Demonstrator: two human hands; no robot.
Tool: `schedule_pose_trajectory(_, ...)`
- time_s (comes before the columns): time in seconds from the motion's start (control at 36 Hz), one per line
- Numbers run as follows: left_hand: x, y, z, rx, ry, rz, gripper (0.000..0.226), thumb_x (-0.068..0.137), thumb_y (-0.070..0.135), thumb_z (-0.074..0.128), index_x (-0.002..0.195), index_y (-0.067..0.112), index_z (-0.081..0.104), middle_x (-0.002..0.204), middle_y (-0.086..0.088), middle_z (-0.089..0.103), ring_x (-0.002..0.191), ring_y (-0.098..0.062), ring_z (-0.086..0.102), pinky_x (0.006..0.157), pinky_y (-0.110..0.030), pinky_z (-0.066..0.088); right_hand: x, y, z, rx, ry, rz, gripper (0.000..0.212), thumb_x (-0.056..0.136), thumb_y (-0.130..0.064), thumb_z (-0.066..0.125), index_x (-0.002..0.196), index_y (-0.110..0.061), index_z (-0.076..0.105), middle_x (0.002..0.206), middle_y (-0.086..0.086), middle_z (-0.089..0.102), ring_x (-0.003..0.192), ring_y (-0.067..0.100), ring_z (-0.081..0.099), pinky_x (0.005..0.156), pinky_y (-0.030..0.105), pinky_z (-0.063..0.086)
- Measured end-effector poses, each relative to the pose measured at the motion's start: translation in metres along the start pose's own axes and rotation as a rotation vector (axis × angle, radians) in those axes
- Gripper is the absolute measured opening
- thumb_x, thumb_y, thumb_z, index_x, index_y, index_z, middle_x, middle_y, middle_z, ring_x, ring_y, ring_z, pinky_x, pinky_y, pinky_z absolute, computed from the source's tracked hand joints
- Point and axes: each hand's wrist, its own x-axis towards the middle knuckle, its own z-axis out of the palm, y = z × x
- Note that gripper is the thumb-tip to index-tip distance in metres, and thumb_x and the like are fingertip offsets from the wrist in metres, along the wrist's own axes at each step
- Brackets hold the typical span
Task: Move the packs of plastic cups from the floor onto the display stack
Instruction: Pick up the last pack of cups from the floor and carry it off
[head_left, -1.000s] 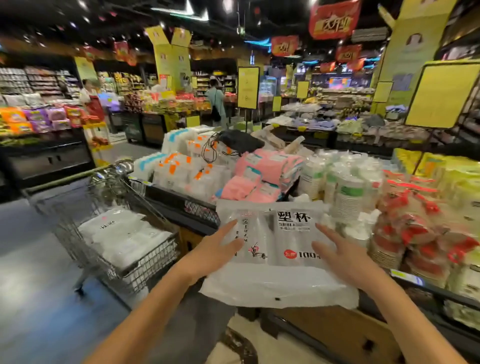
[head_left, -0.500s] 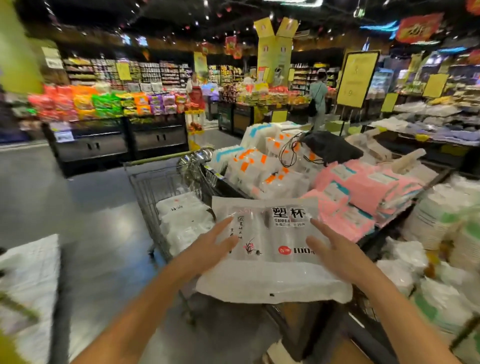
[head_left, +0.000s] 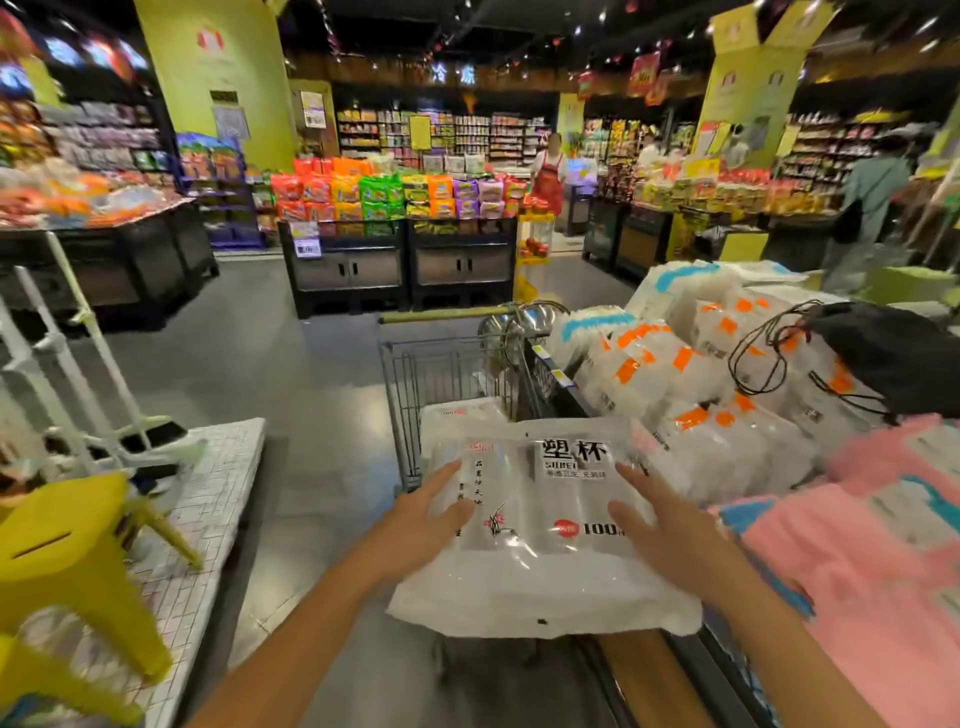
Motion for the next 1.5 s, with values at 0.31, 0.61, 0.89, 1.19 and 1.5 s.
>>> schedule_pose_trajectory(0.31,0.14,-0.034,-0.064,0.084,0.09,-0.044,0.057,0.089,0.067,0.05,0.14,0.068,0.024,0.155,0.0,0.033,0.132,-0.019,0.046,0.106,-0.035,0.039,0.163,-0.034,0.039,-0.002,-0.058,-0.061,0.055,0.1,-0.052,0.041,0.151,-0.048,0.02,0.059,-0.01,0.051,0.053,0.002,0.056,0.047,0.017,0.035)
schedule_pose_trajectory(0.61,0.267,-0.086,-0.064,0.122,0.103,-0.084,0.07,0.074,0.087,0.043,0.137,0.074,0.016,0.158,0.002,0.033,0.147,-0.02,0.029,0.118,-0.049,0.028,0.313,0.006,0.099,-0.002,-0.078,-0.072,0.06,0.098,-0.057,0.04,0.153,-0.049,0.016,0.07,-0.011,0.034,0.06,0.004,0.041,0.055,0.021,0.03)
schedule_pose_trajectory(0.89,0.35,-0.138,-0.008,0.044,0.173,-0.285,0.059,0.095,0.057,0.05,0.143,0.067,0.016,0.156,0.012,0.025,0.142,-0.007,0.022,0.119,-0.041,0.021,0.436,0.082,0.193,0.02,-0.179,-0.11,0.061,0.096,-0.06,0.039,0.148,-0.06,0.006,0.102,-0.005,0.057,0.094,0.011,0.057,0.087,0.033,0.05)
schedule_pose_trajectory(1.19,0.374,-0.223,0.053,0.103,0.006,-0.503,0.066,0.092,0.067,0.043,0.143,0.069,0.001,0.163,0.01,0.016,0.15,-0.01,0.01,0.12,-0.044,0.017,0.446,0.156,0.286,-0.014,-0.387,-0.003,0.065,0.098,-0.053,0.041,0.133,-0.075,-0.01,0.122,-0.004,0.05,0.109,0.014,0.05,0.096,0.034,0.044)
schedule_pose_trajectory(1.5,0.386,-0.232,0.061,0.163,-0.056,-0.53,0.07,0.096,0.059,0.044,0.146,0.063,-0.004,0.164,0.014,0.008,0.15,-0.011,-0.002,0.119,-0.048,0.012,0.443,0.158,0.295,-0.105,-0.422,0.049,0.065,0.099,-0.056,0.033,0.15,-0.055,-0.008,0.135,-0.001,0.044,0.114,0.014,0.049,0.093,0.028,0.048)
